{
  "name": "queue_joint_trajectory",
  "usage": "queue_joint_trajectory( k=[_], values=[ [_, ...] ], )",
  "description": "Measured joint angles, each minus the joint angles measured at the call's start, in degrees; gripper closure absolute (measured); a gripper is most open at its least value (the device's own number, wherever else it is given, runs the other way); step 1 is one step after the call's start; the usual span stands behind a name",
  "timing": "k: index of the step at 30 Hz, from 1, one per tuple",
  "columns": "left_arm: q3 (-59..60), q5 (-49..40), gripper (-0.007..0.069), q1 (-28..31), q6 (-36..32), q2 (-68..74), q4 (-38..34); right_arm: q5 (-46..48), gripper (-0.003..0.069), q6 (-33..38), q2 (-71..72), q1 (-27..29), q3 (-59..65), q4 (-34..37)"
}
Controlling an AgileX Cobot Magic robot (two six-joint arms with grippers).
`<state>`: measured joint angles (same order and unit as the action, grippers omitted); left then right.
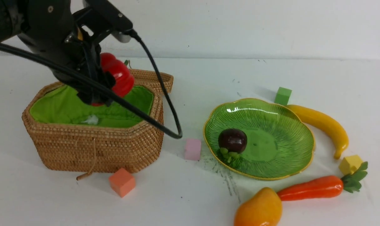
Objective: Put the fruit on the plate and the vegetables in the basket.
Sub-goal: Grab a mountain bell pepper with your left arm and put it into the left basket, then use the right arm to grab a mango and put it into the right plate
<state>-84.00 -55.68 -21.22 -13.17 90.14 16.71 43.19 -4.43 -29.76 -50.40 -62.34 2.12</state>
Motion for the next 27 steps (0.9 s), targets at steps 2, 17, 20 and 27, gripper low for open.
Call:
queue_joint_trajectory(
  k=[2,17,20,27],
  values=[
    [0.00,-0.31,0.0139,0.96,0.33,0.99,0.97,0.15,0.0592,0.00,0.00,0.00,0.00,0.12],
    [0.00,0.67,-0.0040,1.42,5.55,1.43,6.07,0.27,0.0592,0.00,0.00,0.00,0.00,0.74],
    [0.00,0.45,-0.0033,1.42,6.12,0.21,5.41,0.89,0.0592,0.00,0.00,0.00,0.00,0.74],
    [0.00,-2.06,0.0234,1.42,15.42,-7.77,-4.29,4.97,0.0592,-3.56,-0.69,0.00,0.00,0.46]
  ],
)
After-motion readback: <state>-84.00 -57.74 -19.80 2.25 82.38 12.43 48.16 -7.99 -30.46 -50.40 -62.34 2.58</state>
